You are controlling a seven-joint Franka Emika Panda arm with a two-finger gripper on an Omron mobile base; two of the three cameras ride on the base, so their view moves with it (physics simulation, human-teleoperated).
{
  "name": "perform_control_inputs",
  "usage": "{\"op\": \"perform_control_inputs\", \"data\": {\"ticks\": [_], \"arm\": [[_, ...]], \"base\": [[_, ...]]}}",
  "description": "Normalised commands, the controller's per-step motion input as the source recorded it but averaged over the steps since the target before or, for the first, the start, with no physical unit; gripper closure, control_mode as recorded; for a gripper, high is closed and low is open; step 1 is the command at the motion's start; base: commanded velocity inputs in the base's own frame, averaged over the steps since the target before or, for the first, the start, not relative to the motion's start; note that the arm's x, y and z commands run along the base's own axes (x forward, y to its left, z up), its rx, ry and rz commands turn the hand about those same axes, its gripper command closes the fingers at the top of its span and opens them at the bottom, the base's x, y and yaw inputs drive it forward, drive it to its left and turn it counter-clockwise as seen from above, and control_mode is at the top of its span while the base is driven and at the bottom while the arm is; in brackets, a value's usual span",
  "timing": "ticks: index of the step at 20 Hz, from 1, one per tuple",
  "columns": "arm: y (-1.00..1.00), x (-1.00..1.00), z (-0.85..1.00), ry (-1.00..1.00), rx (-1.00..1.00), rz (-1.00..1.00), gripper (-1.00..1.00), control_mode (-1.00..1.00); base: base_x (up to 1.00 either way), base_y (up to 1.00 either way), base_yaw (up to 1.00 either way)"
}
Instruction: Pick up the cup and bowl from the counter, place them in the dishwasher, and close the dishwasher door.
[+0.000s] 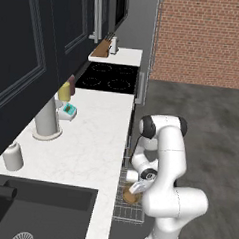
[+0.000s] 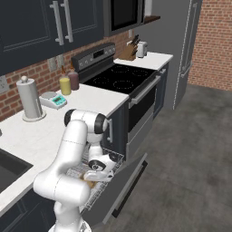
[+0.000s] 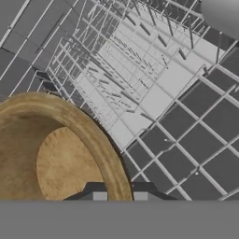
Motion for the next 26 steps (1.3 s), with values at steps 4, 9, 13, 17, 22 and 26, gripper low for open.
{"op": "perform_control_inputs", "data": {"ticks": [4, 9, 13, 17, 22, 26], "arm": [[-0.1, 0.0, -0.36, 0.05, 0.0, 0.0, 1.0, -1.0], [-0.1, 0.0, -0.37, 0.05, 0.0, 0.0, -1.0, -1.0], [-0.19, -0.04, -0.04, -0.01, 0.0, 0.0, -1.0, -1.0], [-0.1, -0.03, 0.15, -0.04, 0.04, 0.0, -1.0, -1.0], [-0.12, -0.2, 0.49, -0.09, 0.03, 0.0, -1.0, -1.0], [-0.12, -0.5, 0.9, -0.16, 0.0, 0.0, -1.0, -1.0]], "base": [[0.0, 0.0, 0.0], [0.0, 0.0, 0.0], [0.0, 0.0, 0.0], [0.0, 0.0, 0.0], [0.0, 0.0, 0.0], [0.0, 0.0, 0.0]]}}
